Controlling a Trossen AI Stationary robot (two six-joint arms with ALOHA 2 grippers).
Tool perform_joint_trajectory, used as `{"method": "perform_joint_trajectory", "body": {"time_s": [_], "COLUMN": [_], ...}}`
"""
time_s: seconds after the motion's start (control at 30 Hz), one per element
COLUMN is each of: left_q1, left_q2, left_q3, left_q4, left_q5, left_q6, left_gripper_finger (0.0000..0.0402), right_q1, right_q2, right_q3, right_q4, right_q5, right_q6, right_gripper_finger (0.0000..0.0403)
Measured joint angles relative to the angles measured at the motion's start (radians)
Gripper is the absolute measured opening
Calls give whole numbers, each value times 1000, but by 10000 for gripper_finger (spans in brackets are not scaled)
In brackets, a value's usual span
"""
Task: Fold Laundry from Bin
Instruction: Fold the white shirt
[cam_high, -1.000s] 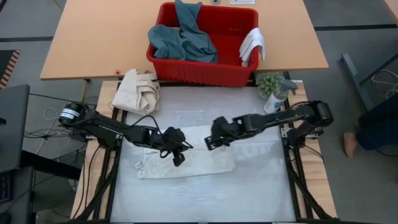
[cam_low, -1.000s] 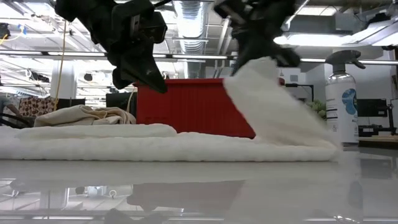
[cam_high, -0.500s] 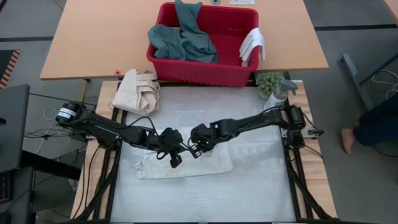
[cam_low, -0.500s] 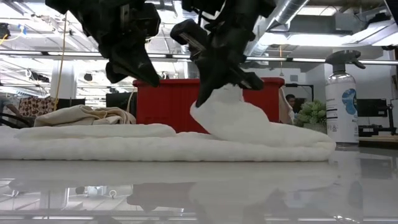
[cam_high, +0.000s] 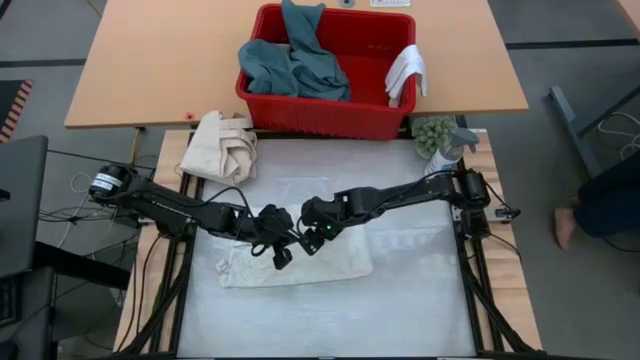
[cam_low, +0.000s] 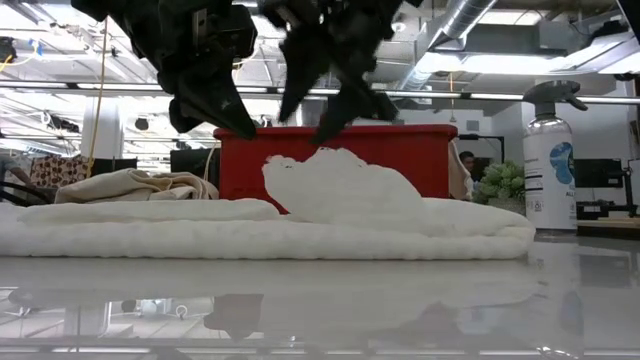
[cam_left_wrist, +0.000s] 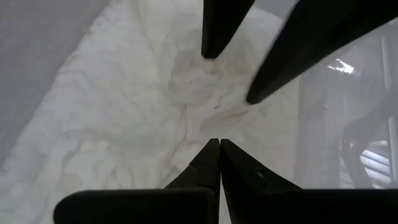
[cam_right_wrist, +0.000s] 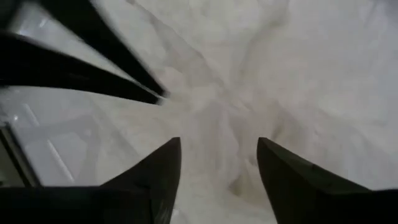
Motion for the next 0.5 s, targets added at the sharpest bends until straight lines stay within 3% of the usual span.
{"method": "perform_joint_trajectory", "body": {"time_s": [0.13, 0.27, 0.33, 0.5], "left_q1": [0, -9, -15, -26], "left_q2": [0, -4, -6, -8], "left_q3": [0, 0, 0, 0], "left_q4": [-5, -26, -30, -44], "left_q5": [1, 0, 0, -1], "left_q6": [-1, -1, -2, -8], "left_gripper_finger": [0, 0, 0, 0], "right_q1": [15, 70, 99, 121], "right_q2": [0, -5, -4, 0], "right_q3": [96, 189, 182, 84], "right_q4": [-157, -470, -557, -460], "right_q5": [51, 296, 362, 257], "right_q6": [-79, -259, -411, -743], "right_gripper_finger": [246, 238, 235, 234]}}
